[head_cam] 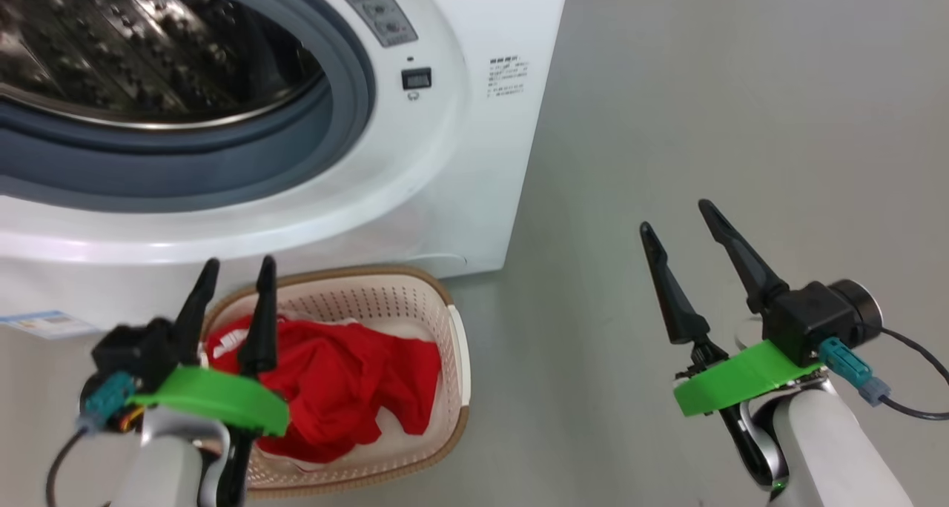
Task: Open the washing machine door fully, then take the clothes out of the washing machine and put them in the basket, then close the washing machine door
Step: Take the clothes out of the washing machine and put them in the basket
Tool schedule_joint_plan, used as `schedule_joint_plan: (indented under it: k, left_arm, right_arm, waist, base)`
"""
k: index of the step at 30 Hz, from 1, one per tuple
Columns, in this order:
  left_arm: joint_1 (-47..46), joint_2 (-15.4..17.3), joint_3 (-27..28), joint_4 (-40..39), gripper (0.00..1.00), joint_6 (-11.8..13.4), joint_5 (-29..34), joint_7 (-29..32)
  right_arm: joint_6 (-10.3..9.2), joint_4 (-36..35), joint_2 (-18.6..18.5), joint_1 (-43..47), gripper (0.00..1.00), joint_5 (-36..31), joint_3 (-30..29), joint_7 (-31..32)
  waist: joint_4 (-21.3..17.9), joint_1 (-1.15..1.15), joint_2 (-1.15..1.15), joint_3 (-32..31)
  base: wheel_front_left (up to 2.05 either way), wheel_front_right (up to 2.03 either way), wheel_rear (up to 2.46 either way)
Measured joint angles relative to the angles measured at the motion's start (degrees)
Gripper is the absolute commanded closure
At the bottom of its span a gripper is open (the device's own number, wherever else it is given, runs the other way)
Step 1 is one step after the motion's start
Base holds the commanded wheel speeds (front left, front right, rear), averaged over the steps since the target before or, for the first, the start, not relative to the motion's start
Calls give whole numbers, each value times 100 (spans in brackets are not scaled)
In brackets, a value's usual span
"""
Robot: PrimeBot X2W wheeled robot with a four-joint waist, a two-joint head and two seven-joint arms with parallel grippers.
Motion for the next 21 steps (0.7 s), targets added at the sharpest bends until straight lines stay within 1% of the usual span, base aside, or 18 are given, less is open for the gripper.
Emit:
schedule_joint_plan:
  k: [4, 10, 13, 17, 21]
  left_arm:
    - [410, -32, 240, -447, 0, 74, 203, -1]
    - [770, -116, 493, -925, 0, 148, 402, -2]
    - [950, -146, 571, -1073, 0, 158, 459, -7]
    - [1213, -169, 689, -1271, 0, 302, 542, -7]
    - [1373, -192, 719, -1348, 0, 350, 566, -5]
  right_arm:
    - [0, 11, 2, 108, 0, -10, -118, 0]
    - [0, -3, 5, 252, 0, -53, -254, 0]
    - [0, -14, 7, 332, 0, -70, -311, 0]
    - [0, -51, 11, 476, 0, -122, -350, 0]
    - [0, -66, 13, 586, 0, -205, -420, 0]
  waist:
    - [20, 0, 0, -197]
    - [47, 0, 0, -461]
    - [63, 0, 0, -569]
    - [86, 0, 0, -746]
    - [92, 0, 0, -889]
  base:
    - [0, 0, 0]
    - [0, 0, 0]
    - [0, 0, 0]
    - [0, 0, 0]
    - [0, 0, 0]
